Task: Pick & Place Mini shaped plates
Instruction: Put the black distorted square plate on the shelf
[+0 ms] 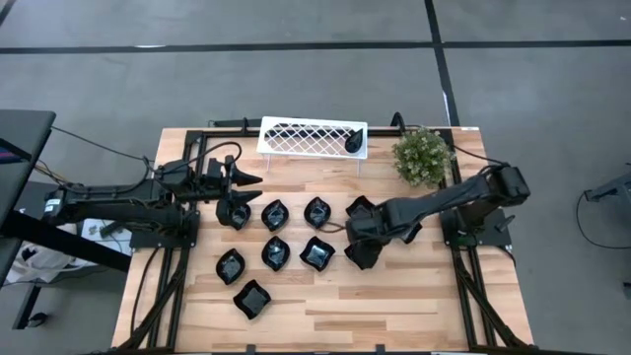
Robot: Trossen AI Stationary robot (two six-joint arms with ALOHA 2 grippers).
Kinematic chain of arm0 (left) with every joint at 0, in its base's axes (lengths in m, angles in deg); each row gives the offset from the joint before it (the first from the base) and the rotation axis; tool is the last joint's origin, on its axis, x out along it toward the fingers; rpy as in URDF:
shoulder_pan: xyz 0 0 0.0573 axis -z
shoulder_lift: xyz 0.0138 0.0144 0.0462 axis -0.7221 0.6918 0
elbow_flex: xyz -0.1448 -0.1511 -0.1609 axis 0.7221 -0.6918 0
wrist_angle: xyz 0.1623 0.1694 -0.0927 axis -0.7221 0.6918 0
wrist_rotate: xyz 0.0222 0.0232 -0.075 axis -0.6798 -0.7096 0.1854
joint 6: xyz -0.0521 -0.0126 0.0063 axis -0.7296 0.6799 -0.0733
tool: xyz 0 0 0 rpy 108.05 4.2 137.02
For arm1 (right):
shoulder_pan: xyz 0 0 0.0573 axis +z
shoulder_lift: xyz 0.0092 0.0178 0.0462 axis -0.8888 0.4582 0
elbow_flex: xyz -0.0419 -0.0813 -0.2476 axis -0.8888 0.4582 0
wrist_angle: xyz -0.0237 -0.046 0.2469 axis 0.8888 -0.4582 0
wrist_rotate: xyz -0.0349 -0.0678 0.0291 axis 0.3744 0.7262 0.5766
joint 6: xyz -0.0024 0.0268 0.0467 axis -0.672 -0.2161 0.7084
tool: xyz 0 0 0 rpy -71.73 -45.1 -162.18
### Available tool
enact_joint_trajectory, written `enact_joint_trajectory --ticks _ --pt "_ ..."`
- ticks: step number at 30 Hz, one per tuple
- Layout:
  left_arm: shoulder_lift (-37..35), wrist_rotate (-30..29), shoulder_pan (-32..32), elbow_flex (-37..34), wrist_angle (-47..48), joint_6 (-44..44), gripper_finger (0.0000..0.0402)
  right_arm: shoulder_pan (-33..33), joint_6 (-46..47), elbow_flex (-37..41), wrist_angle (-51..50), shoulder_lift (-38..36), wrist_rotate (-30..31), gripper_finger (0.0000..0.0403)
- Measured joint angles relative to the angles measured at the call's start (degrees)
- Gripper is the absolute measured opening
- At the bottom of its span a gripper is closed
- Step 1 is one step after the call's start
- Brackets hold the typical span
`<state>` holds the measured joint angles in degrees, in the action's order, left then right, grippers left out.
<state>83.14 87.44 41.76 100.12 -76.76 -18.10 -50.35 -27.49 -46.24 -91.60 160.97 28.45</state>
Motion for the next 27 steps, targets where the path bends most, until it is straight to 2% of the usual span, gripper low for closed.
enact_joint_trajectory --ticks 8,13,21,27 --pt "0.0 -0.02 -0.02 0.0 0.24 -0.01 0.0188 0.31 -1.18 0.0 0.59 5.44 -1.21 0.0157" --pt "0.0 -0.17 -0.02 0.0 0.24 0.0 0.0188 0.23 -2.67 0.0 0.9 7.29 -1.66 0.0166" --pt "0.0 -0.17 -0.02 0.0 0.24 0.0 0.0188 -0.19 -4.13 0.0 2.47 11.16 -1.88 0.0131" --pt "0.0 -0.2 -0.02 -0.04 0.22 -0.02 0.0188 -0.13 -4.13 0.0 3.2 10.63 -2.03 0.0087"
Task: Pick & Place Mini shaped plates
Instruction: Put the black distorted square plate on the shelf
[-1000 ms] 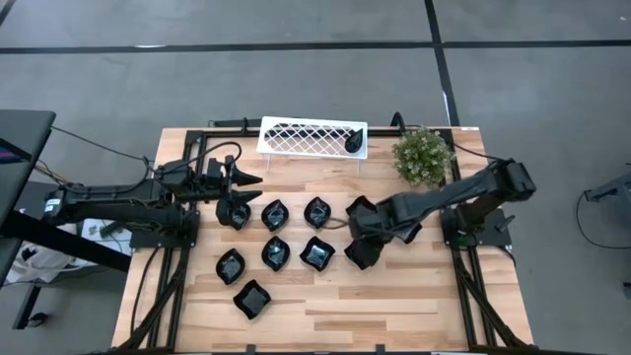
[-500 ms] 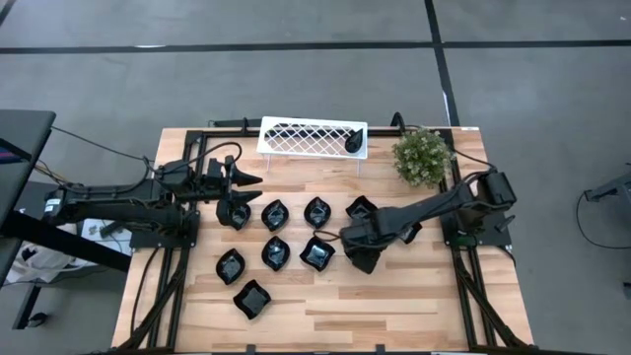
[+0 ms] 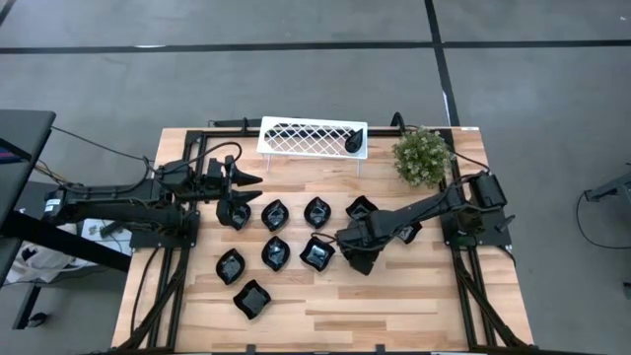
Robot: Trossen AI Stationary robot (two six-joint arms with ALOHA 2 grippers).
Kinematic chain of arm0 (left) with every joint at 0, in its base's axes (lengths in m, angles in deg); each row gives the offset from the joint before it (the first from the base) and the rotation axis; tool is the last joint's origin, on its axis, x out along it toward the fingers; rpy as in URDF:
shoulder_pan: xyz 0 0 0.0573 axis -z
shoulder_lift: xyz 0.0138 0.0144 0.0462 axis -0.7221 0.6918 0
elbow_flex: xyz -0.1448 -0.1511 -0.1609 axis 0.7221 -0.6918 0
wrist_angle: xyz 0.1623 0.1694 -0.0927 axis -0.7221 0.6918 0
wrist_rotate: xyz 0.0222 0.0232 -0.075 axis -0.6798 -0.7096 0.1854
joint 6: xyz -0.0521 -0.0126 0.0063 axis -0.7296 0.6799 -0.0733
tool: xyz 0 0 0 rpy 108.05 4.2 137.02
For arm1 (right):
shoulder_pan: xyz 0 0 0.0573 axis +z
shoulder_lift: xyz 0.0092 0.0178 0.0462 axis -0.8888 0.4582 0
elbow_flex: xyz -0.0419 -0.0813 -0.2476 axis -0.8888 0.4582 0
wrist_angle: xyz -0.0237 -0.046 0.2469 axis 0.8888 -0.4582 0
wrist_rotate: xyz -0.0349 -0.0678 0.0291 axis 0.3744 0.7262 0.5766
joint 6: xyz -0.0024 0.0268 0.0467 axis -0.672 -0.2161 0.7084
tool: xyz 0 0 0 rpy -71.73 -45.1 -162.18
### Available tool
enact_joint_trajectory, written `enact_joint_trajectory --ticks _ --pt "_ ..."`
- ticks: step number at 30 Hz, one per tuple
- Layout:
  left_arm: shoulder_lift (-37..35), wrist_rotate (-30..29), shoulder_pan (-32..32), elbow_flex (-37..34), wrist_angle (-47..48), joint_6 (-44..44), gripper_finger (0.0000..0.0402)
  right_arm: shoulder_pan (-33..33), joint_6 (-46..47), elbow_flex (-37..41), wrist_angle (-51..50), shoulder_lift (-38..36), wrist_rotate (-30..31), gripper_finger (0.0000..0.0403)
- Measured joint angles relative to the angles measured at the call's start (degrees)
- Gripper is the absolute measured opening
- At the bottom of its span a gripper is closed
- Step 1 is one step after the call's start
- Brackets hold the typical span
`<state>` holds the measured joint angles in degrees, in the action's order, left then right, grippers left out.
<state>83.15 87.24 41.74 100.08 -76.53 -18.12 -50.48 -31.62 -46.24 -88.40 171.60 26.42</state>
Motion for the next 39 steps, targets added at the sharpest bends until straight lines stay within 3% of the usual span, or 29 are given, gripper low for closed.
enact_joint_trajectory --ticks 11,21,31,39 --pt "0.0 0.0 0.0 -0.01 -0.02 -0.02 0.0188 -0.04 0.04 -0.07 -1.07 -1.3 0.18 0.0006" --pt "0.0 -0.02 0.0 -0.01 -0.02 -0.02 0.0188 -0.04 0.03 -0.04 -6.17 -2.68 -0.09 0.0004" --pt "-0.01 -0.04 0.0 -0.01 -0.06 -0.02 0.0188 -0.02 0.64 0.0 -7.54 -19.11 -6.77 0.0001" --pt "-0.02 -0.04 0.0 -0.01 -0.07 -0.02 0.0188 -1.1 2.13 0.0 2.48 -31.45 -4.51 0.0001"
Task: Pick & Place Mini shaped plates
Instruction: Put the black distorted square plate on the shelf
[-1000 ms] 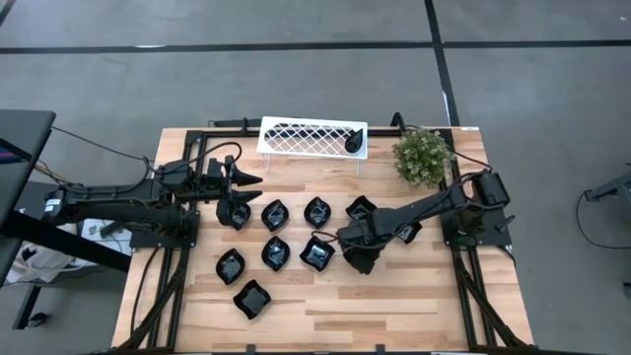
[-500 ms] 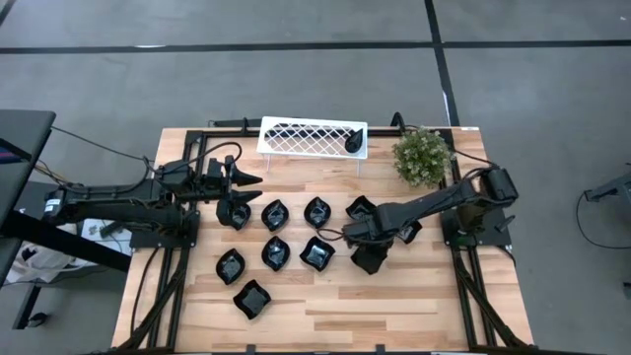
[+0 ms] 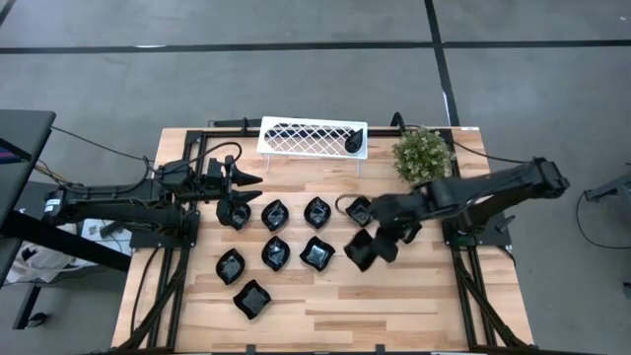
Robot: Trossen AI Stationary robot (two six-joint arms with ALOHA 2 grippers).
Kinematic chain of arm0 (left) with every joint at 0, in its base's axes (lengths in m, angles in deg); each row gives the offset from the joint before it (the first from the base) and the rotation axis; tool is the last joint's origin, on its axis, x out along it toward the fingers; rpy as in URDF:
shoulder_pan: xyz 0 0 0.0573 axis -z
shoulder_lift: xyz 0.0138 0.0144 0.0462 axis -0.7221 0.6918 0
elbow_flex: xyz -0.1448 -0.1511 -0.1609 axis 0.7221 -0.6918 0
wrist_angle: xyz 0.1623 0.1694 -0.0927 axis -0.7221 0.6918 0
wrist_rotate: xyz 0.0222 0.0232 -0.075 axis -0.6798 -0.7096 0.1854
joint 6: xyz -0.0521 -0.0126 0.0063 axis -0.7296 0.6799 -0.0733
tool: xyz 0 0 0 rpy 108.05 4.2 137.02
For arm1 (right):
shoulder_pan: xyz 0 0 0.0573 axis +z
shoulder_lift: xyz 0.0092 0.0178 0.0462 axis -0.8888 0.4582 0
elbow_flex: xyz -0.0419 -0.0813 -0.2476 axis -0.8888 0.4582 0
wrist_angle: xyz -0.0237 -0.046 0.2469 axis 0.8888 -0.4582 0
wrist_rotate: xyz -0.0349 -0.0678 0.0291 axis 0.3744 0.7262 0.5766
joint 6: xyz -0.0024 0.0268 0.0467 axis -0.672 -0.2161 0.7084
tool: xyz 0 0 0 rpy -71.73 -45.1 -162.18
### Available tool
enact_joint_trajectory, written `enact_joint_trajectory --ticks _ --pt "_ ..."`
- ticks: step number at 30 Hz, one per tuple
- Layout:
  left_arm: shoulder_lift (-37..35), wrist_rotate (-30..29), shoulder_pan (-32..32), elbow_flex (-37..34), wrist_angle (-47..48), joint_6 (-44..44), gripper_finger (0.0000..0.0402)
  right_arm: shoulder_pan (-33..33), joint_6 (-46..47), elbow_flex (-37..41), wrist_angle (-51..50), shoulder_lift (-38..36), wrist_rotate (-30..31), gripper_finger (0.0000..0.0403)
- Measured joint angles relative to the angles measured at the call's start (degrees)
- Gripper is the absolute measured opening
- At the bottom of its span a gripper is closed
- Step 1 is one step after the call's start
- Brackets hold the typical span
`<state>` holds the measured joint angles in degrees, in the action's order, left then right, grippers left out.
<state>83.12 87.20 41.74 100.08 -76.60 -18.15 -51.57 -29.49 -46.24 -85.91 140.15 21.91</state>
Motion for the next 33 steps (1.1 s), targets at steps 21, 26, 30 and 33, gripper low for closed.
enact_joint_trajectory --ticks 21,26,30,33 --pt "0.02 -0.2 0.0 0.0 -0.22 -0.11 0.0188 -23.2 -11.81 -10.17 16.11 2.23 -0.27 0.0" --pt "0.0 -0.22 0.02 0.0 -0.33 0.02 0.0188 -28.85 -13.74 -22.64 2.94 9.74 -1.34 0.0" --pt "0.0 -0.24 -0.09 0.0 -0.39 0.3 0.0188 -32.21 -16.97 -34.13 -7.02 17.74 -1.23 0.0" --pt "0.02 -0.24 -0.09 0.0 -0.39 0.39 0.0188 -34.32 -19.53 -42.49 -11.33 23.72 -2.89 0.0"
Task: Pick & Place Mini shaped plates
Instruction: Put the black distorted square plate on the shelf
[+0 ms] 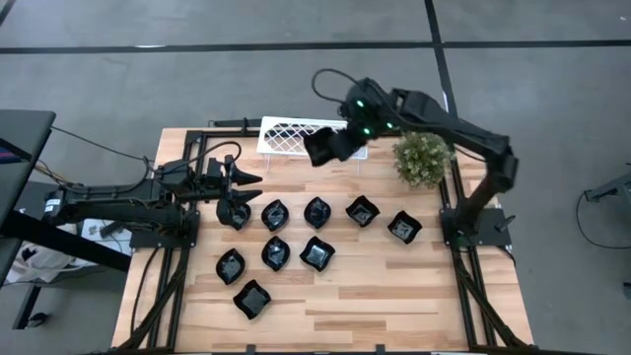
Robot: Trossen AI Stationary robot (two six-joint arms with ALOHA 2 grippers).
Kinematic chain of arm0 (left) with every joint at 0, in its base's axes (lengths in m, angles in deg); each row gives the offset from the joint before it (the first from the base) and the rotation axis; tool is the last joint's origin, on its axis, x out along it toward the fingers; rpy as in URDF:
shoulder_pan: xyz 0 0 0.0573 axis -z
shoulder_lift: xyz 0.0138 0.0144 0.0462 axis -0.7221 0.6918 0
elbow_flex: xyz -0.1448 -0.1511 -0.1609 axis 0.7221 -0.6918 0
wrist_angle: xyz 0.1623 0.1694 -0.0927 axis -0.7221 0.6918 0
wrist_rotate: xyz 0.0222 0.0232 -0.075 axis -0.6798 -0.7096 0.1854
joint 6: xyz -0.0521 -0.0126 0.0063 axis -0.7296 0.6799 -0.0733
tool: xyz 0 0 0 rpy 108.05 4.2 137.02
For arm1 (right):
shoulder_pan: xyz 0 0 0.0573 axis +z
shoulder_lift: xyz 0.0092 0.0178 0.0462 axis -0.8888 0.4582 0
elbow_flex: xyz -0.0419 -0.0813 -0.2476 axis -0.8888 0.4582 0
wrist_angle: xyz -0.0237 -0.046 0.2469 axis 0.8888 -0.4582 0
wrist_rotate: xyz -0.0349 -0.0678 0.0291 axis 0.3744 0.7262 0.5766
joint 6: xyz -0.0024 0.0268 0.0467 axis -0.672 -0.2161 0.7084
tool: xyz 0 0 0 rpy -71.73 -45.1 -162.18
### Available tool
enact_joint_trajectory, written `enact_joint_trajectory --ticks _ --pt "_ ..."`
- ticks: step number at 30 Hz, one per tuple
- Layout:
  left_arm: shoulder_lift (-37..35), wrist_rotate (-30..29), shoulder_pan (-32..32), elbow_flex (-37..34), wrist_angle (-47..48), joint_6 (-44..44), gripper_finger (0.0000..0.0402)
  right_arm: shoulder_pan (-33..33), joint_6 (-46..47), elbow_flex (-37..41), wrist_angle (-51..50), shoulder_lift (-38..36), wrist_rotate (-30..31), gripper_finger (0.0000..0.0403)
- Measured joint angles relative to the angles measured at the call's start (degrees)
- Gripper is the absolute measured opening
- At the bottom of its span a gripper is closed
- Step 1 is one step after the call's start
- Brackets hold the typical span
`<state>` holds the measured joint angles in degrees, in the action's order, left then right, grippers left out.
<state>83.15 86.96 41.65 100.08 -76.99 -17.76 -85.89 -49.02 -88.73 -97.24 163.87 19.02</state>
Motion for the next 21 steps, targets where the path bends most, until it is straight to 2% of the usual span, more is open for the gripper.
enact_joint_trajectory --ticks 6,12,21 --pt "0.0 0.0 0.0 0.0 0.0 0.07 0.0188 -4.2 -4.47 -15.34 -8.28 11.4 -4.05 0.0" --pt "-0.02 0.0 0.0 0.0 0.0 0.07 0.0188 -6.86 -9.81 -27.83 -16.81 21.98 -4.41 0.0" --pt "0.0 0.0 -0.01 0.0 -0.02 0.07 0.0188 -10.44 -12.49 -26.66 -17.76 25.7 -5.39 0.0"
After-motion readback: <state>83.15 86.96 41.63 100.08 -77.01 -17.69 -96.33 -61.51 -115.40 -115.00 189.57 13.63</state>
